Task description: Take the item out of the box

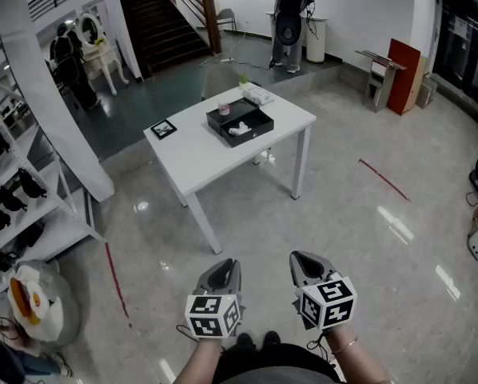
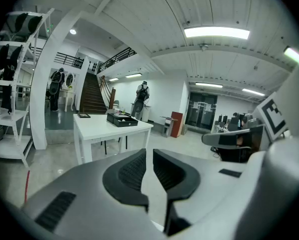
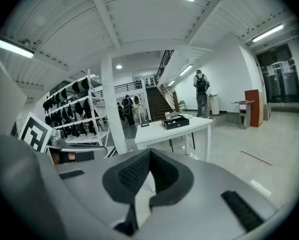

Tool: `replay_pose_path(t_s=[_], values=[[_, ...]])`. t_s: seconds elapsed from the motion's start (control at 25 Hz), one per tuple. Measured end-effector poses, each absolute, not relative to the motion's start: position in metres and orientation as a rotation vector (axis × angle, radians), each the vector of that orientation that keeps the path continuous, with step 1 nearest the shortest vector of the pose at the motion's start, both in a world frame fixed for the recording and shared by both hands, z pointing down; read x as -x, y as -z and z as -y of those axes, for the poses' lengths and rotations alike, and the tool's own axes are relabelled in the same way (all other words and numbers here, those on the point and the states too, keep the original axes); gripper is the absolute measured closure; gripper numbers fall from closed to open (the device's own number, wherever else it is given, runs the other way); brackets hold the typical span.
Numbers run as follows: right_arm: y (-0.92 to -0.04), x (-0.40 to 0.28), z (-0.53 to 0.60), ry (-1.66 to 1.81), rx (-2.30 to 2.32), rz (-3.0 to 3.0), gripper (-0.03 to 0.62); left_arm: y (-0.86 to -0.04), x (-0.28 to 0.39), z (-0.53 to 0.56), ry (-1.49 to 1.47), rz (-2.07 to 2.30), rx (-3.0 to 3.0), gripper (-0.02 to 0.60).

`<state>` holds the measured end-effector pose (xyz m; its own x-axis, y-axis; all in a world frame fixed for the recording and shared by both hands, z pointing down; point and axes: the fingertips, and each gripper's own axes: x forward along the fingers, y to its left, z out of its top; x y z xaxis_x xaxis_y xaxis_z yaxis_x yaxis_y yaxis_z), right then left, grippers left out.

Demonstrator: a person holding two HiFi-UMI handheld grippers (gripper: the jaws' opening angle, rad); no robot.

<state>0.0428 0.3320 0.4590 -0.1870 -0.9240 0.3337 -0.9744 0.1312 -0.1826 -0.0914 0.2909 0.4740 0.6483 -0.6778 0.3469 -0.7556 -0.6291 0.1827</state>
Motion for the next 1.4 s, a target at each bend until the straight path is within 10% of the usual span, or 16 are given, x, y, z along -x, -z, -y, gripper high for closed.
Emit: replay_pose_path(t_s=[0.8,1.4], values=[[-0.470,-0.055,-0.315,-0.587,-1.853,2.276,0.588,-0.484,0.079,-0.284,-0.378,1.173,-2.510,0.535],[-0.483,-0.057,-0.287,-0.667,-1.776,2.346,0.411,-0.496,0.072,-0.260,-0.420,1.194,-2.486,0.535]])
